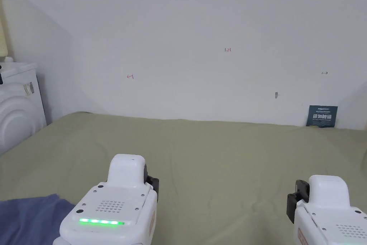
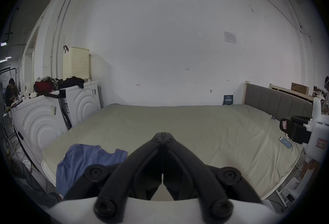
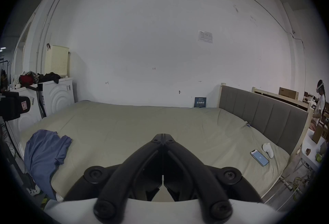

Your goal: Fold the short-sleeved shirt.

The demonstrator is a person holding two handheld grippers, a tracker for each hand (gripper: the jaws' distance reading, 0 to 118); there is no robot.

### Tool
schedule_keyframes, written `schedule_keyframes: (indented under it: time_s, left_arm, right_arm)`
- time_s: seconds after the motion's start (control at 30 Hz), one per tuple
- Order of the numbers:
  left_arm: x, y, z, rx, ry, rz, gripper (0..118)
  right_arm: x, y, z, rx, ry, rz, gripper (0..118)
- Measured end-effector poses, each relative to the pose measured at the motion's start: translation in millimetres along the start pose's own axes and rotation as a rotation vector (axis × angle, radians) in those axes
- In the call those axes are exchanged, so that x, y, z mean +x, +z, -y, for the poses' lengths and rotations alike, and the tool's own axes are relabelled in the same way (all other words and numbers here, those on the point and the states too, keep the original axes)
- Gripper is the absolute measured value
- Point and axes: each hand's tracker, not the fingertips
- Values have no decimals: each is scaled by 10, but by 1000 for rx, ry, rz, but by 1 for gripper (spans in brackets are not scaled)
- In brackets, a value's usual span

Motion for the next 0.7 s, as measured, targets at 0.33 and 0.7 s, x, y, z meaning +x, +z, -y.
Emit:
schedule_keyframes:
  time_s: [0.33, 0.7]
  left_arm:
    - [-909, 256, 26, -29, 39, -255, 0]
    - [-2031, 758, 283, -116, 122, -555, 0]
  right_arm:
    - [-837, -272, -16, -3, 35, -251, 1]
    - [-2040, -409, 103, -31, 67, -583, 1]
